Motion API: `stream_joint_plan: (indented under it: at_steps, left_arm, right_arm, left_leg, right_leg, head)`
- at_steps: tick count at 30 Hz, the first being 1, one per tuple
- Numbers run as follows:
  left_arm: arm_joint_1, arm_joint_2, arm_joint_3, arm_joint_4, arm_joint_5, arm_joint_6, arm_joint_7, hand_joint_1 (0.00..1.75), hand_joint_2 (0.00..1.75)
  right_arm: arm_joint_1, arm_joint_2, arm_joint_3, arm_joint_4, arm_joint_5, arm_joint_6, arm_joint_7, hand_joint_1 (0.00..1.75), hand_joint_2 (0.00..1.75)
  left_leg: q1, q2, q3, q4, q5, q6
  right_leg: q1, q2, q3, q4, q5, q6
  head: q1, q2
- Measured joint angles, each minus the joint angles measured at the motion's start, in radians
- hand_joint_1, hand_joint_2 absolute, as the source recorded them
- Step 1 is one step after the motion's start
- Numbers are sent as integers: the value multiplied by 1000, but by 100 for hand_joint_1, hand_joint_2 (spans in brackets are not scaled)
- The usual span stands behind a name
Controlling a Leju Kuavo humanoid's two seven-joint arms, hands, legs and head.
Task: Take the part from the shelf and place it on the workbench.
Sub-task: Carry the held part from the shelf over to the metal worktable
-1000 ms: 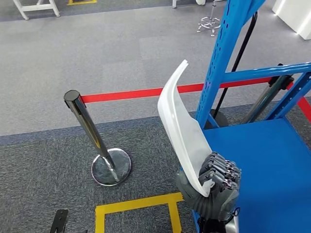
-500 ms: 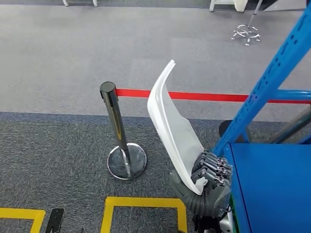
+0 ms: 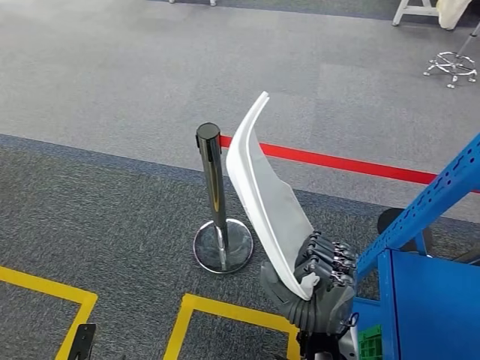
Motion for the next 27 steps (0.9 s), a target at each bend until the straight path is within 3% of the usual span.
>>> stream_joint_plan:
  at_steps: [2, 4, 5, 7, 9, 11, 13, 15, 17, 19, 20, 21, 22, 24, 26, 27]
  left_arm:
    - [-2, -1, 0, 0, 1, 0, 1, 0, 175]
    - [-1, -1, 0, 0, 2, 0, 2, 0, 175]
    - [1, -1, 0, 0, 2, 0, 2, 0, 175]
    - [4, 0, 1, 0, 2, 0, 1, 0, 175]
    - [3, 1, 2, 0, 2, 2, -1, 0, 175]
    - [1, 2, 2, 0, 4, 5, -4, 0, 175]
    - [3, 4, 2, 0, 6, 7, -7, 0, 175]
    - [4, 6, 2, 0, 6, 8, -8, 0, 175]
    - [1, 6, 3, 0, 6, 9, -9, 0, 175]
    - [-1, 7, 3, 0, 6, 9, -10, 0, 175]
    - [0, 7, 4, 0, 6, 9, -10, 0, 175]
    - [0, 7, 5, 0, 6, 9, -11, 0, 175]
    - [1, 7, 5, 0, 6, 9, -11, 0, 175]
    - [0, 6, 6, 0, 6, 10, -11, 0, 175]
    - [0, 6, 7, 0, 6, 11, -11, 0, 175]
    - [2, 7, 7, 0, 5, 12, -11, 0, 175]
  right_arm:
    - [1, 0, 0, 0, 0, 0, 0, 175, 175]
    - [2, 0, 0, 1, 0, 0, 0, 175, 175]
    - [2, 0, 0, 1, 0, 0, 0, 175, 175]
    - [3, 0, 0, 1, -1, 0, 0, 175, 175]
    - [4, 0, 0, 1, -3, 0, 0, 175, 175]
    - [6, 0, 0, 1, -6, 0, 0, 175, 175]
    - [8, 0, -1, 2, -10, 0, -2, 175, 175]
    - [10, 0, -2, 2, -11, 0, -4, 175, 175]
    - [14, 0, -4, 2, -12, 0, -5, 175, 175]
    - [18, 0, -7, 2, -13, 0, -6, 175, 175]
    - [19, 0, -7, 3, -14, 0, -6, 175, 175]
    - [20, 0, -7, 3, -15, 0, -7, 175, 175]
    - [20, 0, -7, 3, -17, 0, -8, 175, 175]
    - [20, 0, -8, 4, -19, 0, -10, 175, 175]
    - [23, 0, -10, 4, -22, 0, -14, 175, 175]
    - [24, 0, -11, 5, -25, 0, -17, 175, 175]
  left_leg:
    - [-1, 61, -51, 110, -57, -7]
    - [2, 83, -104, 220, -97, -13]
    - [4, 86, -109, 232, -92, -15]
    - [5, 101, -61, 143, -34, -15]
    - [-2, 147, 9, 12, 12, -8]
    - [-13, 172, 34, -41, 16, 3]
    - [-14, 152, 34, -46, 16, 16]
    - [-9, 131, 39, -54, 20, 30]
    - [-5, 108, 42, -58, 22, 39]
    - [-5, 82, 42, -57, 21, 42]
    - [-5, 67, 43, -57, 21, 42]
    - [-5, 52, 45, -56, 20, 42]
    - [-4, 36, 46, -56, 19, 41]
    - [-3, 6, 47, -51, 16, 34]
    - [0, -18, 38, -47, 16, 21]
    - [2, -30, 34, -47, 18, 14]
  right_leg:
    - [2, -33, 6, -5, -2, -9]
    - [5, -66, 8, -5, -6, -12]
    - [5, -81, 9, -5, -8, -12]
    - [5, -108, 16, -4, -14, -9]
    - [8, -130, 24, -3, -22, -1]
    - [14, -150, 29, -3, -29, 8]
    - [14, -164, 35, -5, -34, 19]
    - [9, -125, 25, 22, -59, 29]
    - [5, -65, -26, 129, -114, 33]
    - [4, -45, -98, 259, -158, 35]
    - [4, -43, -119, 287, -155, 35]
    - [4, -41, -120, 274, -131, 34]
    - [3, -35, -102, 222, -91, 32]
    - [-2, 15, -47, 86, -24, 27]
    - [-5, 56, -12, 15, -9, 21]
    - [-4, 55, -6, 9, -13, 18]
  head:
    - [-5, 0]
    - [-5, 0]
    - [-5, 0]
    - [-5, 0]
    - [-6, 0]
    - [-5, 0]
    - [-6, 0]
    - [-3, 0]
    - [2, 0]
    - [4, 0]
    - [4, 0]
    - [4, 0]
    - [4, 0]
    - [4, 0]
    - [4, 0]
    - [4, 0]
